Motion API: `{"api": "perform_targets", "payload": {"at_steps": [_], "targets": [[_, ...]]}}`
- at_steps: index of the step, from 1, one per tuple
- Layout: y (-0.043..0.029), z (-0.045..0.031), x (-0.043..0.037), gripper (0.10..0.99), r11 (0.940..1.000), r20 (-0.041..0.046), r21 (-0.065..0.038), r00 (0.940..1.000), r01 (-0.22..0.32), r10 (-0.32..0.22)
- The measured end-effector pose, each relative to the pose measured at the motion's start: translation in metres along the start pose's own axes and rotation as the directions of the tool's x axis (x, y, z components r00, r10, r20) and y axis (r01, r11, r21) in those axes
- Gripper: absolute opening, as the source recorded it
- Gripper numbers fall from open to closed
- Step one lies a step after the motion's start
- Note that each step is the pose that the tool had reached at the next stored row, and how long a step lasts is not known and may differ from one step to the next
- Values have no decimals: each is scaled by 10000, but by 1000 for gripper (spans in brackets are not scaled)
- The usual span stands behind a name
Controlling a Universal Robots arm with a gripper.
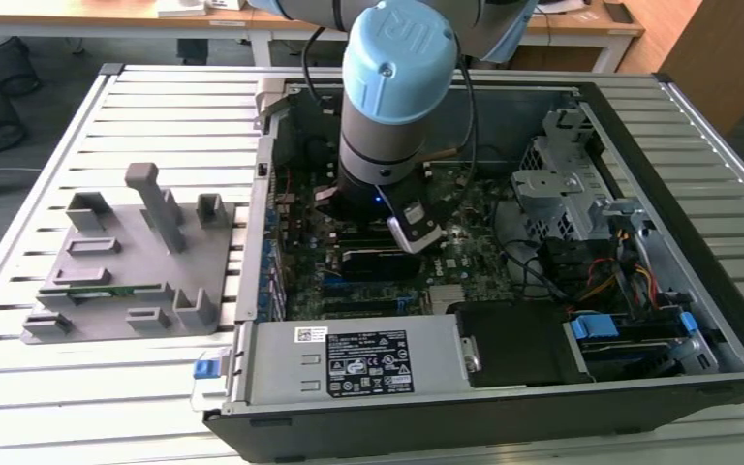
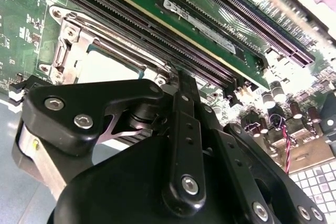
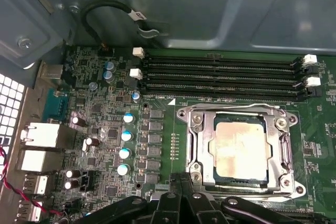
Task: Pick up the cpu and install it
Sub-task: 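Install the second cpu locking lever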
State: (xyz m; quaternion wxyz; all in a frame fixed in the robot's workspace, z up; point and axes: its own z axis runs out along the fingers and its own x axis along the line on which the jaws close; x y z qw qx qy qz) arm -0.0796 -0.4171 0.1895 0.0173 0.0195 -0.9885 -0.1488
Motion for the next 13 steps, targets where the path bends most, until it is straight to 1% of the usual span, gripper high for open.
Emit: {"api": "perform_targets", "payload": {"at_steps": [4,7,13], "targets": [[7,3,2,106,10000,1,-29,10000,1,-1],[9,-3,4,106,10000,1,-27,10000,2,-2],[30,-70,8,106,10000,1,-28,10000,1,-1]]}}
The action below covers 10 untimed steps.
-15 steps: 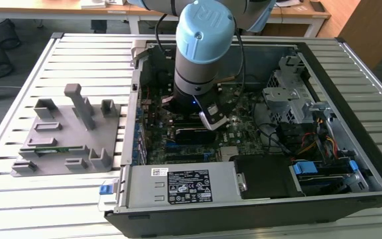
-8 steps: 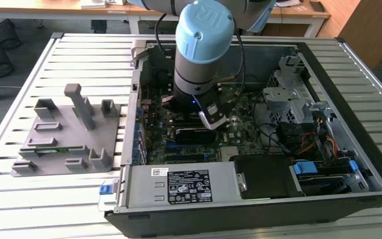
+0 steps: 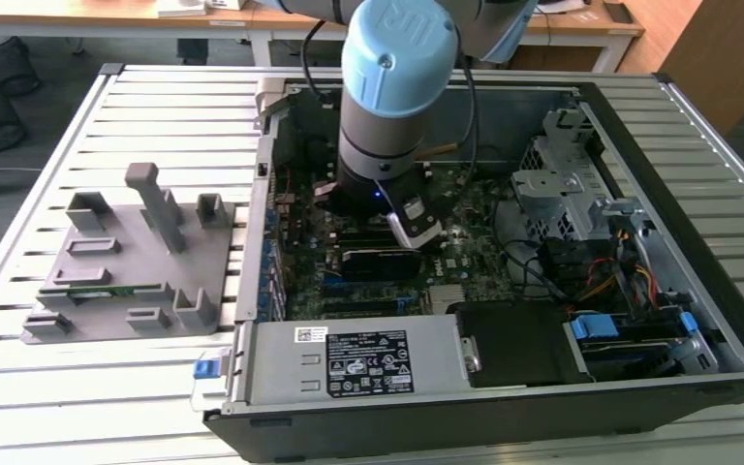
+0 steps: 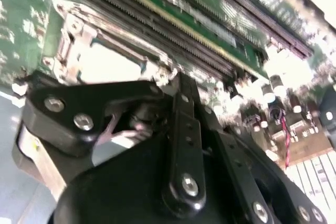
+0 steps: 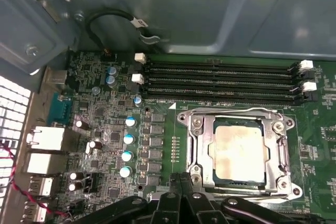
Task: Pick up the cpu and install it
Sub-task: 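Install the second cpu locking lever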
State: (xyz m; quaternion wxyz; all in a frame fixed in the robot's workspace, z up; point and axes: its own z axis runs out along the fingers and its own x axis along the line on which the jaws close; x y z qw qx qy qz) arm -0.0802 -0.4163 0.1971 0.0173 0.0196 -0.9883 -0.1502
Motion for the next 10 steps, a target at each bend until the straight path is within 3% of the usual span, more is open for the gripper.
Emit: {"api": "perform_targets", "payload": {"at_steps": [10], "targets": [[60,-191,5,106,10000,0,-6,10000,0,0]]}}
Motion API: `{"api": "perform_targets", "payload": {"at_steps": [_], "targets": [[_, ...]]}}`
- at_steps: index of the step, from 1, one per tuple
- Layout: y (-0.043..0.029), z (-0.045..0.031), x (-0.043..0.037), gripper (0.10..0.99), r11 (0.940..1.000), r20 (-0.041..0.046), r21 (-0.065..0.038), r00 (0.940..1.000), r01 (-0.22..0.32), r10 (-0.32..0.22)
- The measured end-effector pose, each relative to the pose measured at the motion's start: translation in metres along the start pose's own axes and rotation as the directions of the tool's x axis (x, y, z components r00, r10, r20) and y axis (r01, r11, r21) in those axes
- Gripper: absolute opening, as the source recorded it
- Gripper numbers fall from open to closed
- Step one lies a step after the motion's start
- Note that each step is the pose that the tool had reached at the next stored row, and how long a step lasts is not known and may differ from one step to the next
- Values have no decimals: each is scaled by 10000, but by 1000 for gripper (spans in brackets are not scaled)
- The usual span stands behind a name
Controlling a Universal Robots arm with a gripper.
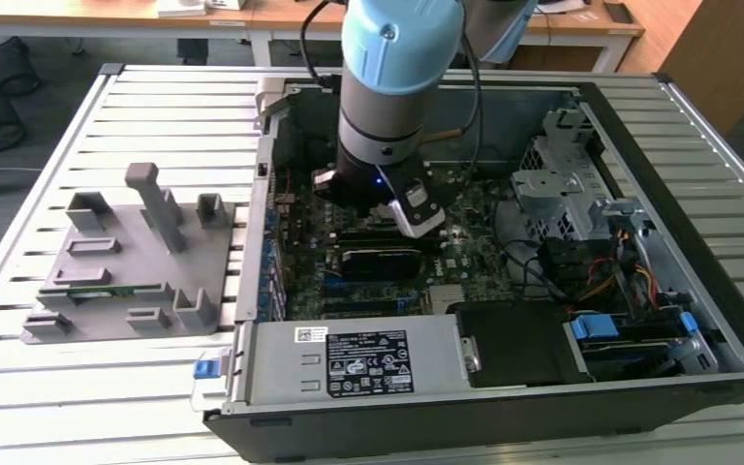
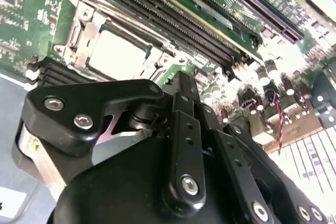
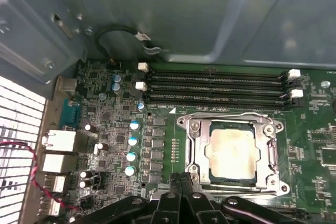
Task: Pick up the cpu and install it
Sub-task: 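Install the second cpu locking lever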
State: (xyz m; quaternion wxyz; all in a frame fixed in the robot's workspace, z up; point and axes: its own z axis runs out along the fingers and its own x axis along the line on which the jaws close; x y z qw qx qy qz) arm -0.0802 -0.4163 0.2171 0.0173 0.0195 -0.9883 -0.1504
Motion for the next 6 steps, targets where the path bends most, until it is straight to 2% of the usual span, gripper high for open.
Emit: {"api": "perform_targets", "payload": {"at_steps": [6], "targets": [[7,-21,0,106,10000,1,-10,10000,1,-1]]}}
